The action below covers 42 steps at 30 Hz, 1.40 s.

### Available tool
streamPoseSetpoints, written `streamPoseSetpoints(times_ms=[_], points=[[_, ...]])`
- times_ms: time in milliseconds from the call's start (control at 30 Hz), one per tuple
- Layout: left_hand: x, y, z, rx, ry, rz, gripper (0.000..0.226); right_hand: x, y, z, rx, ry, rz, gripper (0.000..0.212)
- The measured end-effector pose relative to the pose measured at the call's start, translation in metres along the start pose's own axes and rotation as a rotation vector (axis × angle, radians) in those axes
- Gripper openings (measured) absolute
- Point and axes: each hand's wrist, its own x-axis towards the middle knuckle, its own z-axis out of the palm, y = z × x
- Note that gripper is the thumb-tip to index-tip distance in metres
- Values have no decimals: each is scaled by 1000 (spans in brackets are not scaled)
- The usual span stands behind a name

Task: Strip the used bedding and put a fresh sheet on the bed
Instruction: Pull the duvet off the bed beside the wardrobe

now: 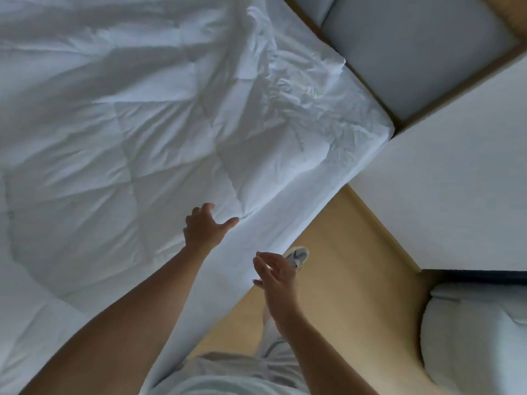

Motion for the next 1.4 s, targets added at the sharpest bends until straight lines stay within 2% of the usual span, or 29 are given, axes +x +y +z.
streamPoseSetpoints(times_ms=[100,133,167,267,333,433,500,533,567,633,667,700,733,800,867,967,1033,1100,1167,1200,1233,1267,1300,1367,1400], points=[[47,34,42,228,-23,-106,110,90,-14,-24,-69,-124,89,46],[65,45,57,294,-21,-156,110,129,-20,-31,-71,-151,130,48],[82,53,68,326,0,-209,103,171,-25,-38,-52,-157,187,54],[134,62,92,301,135,-358,50,303,-47,-46,34,-134,405,81],[156,69,99,223,173,-463,38,379,-58,-51,71,-87,512,92],[153,96,111,137,187,-466,19,455,-71,-65,174,40,617,92],[144,125,124,96,256,-394,12,490,-82,-80,269,22,642,75],[139,143,130,93,251,-350,5,503,-89,-86,307,1,638,63],[137,160,137,132,241,-316,29,511,-96,-91,300,-1,627,54],[138,202,148,268,186,-291,91,510,-113,-99,151,69,508,41],[142,226,152,344,181,-260,113,503,-122,-104,58,109,390,34],[149,254,152,411,176,-212,122,492,-134,-111,-20,127,265,26],[156,283,152,455,153,-176,118,480,-148,-120,-102,123,155,23],[168,333,151,438,83,-124,82,458,-177,-143,-210,108,-32,26],[175,377,151,362,38,-75,46,452,-212,-171,-224,163,-190,30],[176,433,158,105,4,31,26,463,-258,-217,-295,248,-343,34],[175,460,166,-265,-114,-21,24,470,-274,-250,-404,170,-398,39],[171,466,169,-692,-174,-172,25,469,-283,-275,-448,-11,-444,67],[165,449,165,-921,-172,-259,17,471,-281,-288,-471,-68,-509,89],[161,439,161,-945,-173,-280,12,477,-276,-289,-472,-32,-465,102],[158,429,158,-973,-176,-317,10,483,-272,-285,-426,0,-316,119],[153,421,154,-1011,-187,-368,12,488,-267,-278,-301,-18,-107,133],[150,416,152,-1050,-190,-412,15,496,-260,-270,-111,-95,72,136],[149,414,150,-1069,-186,-476,17,511,-249,-253,228,-326,280,109],[148,417,147,-1039,-175,-487,13,517,-247,-246,294,-420,302,91]])
